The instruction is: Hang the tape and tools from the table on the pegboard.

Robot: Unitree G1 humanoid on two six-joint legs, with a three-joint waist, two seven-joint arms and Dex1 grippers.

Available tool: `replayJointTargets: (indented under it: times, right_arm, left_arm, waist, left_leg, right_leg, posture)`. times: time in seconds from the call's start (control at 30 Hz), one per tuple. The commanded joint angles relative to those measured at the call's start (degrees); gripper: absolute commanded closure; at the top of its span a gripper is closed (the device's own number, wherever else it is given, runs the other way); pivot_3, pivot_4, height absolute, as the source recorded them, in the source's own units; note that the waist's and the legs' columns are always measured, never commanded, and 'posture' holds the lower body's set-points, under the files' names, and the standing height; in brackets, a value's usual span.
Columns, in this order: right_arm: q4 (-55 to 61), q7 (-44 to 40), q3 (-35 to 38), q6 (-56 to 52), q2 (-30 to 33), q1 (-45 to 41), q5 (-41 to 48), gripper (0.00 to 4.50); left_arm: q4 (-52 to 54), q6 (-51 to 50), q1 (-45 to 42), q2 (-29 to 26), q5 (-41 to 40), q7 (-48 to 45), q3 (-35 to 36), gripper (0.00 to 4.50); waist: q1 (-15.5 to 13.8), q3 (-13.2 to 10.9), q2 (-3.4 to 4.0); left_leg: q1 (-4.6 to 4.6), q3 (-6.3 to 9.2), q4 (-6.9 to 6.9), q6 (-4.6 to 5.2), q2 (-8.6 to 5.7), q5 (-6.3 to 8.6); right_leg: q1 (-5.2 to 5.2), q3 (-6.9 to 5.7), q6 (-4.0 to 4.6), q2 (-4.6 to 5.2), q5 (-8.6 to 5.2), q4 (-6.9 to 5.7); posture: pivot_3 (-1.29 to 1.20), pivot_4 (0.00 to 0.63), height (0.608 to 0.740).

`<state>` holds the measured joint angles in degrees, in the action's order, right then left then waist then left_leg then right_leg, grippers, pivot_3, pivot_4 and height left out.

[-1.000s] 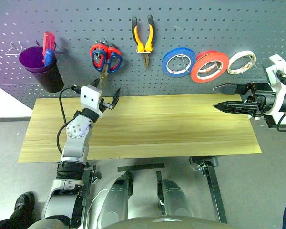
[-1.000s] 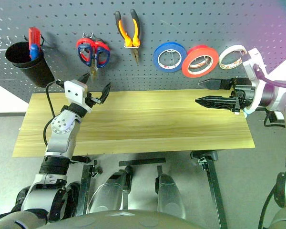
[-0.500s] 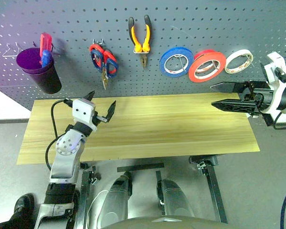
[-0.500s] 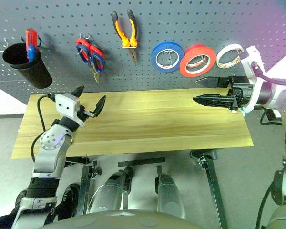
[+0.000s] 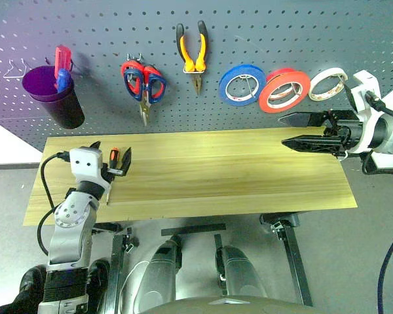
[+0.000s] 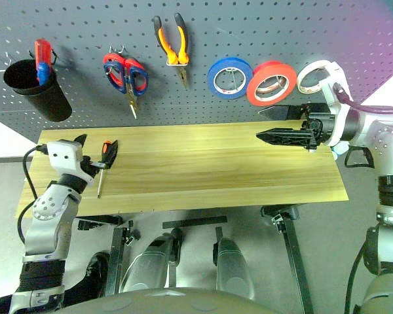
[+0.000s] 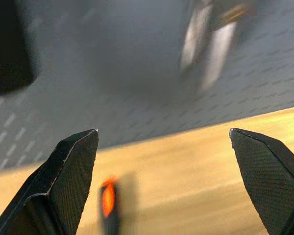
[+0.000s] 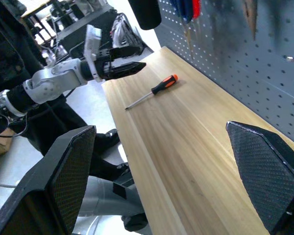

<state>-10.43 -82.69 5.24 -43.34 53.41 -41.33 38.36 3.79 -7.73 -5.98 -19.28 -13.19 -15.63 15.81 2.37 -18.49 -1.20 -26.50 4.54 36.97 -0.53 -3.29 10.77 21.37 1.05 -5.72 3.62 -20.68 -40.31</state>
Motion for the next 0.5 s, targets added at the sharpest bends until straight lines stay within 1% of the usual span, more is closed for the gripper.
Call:
replayJointTargets:
  times: [0.03, 0.2, 0.27, 0.37, 0.5]
  right_arm:
    - [1.35, -0.75, 0.12, 0.19, -0.31, -1.89, 0.38, 0.0]
    - [1.79, -1.45, -0.68, -0.58, -0.31, -2.72, 0.75, 0.0]
    - [1.9, -1.58, -0.98, -0.82, -0.28, -2.83, 0.77, 0.0]
    - [2.31, -1.72, -1.06, -0.9, 0.0, -2.21, 0.6, 0.0]
    - [3.22, -1.85, -0.29, -2.2, 1.07, -1.46, 1.24, 0.0]
  left_arm:
    - [-2.39, -1.02, -1.52, -0.52, -1.43, 0.88, 2.49, 0.03]
    - [-6.09, -3.04, -3.59, -0.55, -1.85, 1.42, 2.65, 0.03]
    - [-8.62, -4.65, -4.99, -0.45, -2.2, 2.6, 3.42, 0.03]
    - [-13.84, -5.76, -7.12, -1.79, 0.4, 4.12, 2.52, 0.03]
    - [-19.8, -6.87, -9.54, -2.16, -0.72, 4.23, 3.6, 0.03]
  waist:
    - [-0.1, 0.0, 0.0]
    - [-0.34, -0.01, -0.01]
    - [-0.28, -0.01, -0.01]
    - [-0.19, -0.01, -0.02]
    - [0.02, -0.03, -0.03]
  left_leg:
    - [0.0, 0.0, 0.0, 0.0, 0.0, 0.0]
    - [-0.01, 0.01, 0.0, 0.01, -0.01, 0.01]
    - [-0.01, 0.0, 0.0, 0.03, -0.01, 0.03]
    - [-0.01, 0.01, -0.03, 0.03, 0.0, 0.03]
    - [-0.03, 0.0, -0.03, 0.07, 0.0, 0.05]
  right_leg:
    - [0.0, 0.0, 0.0, 0.0, 0.0, 0.0]
    - [0.0, 0.0, 0.0, 0.03, 0.0, 0.02]
    - [0.0, 0.01, 0.0, 0.03, 0.0, 0.03]
    - [0.01, 0.01, 0.0, 0.02, 0.0, 0.03]
    - [0.02, 0.03, 0.0, 0.04, 0.0, 0.05]
  posture:
    - [-0.02, 0.283, 0.74]
    - [-0.02, 0.3, 0.74]
    - [-0.02, 0.306, 0.74]
    - [-0.03, 0.316, 0.74]
    - [-0.04, 0.332, 0.74]
